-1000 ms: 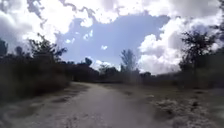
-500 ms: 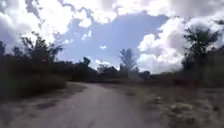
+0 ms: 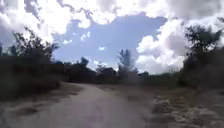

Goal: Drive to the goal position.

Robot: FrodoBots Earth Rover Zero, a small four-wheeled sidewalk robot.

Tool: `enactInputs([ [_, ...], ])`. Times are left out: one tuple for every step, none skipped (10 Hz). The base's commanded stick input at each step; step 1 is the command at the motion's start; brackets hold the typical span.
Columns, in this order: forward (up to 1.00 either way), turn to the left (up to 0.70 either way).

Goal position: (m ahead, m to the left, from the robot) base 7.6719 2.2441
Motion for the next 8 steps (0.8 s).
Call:
enactInputs([
  [0.85,0.0],
  [0.85,0.0],
  [0.85,0.0],
  [0.85,0.0],
  [0.85,0.0],
  [0.85,0.0],
  [0.85,0.0],
  [0.85,0.0],
])
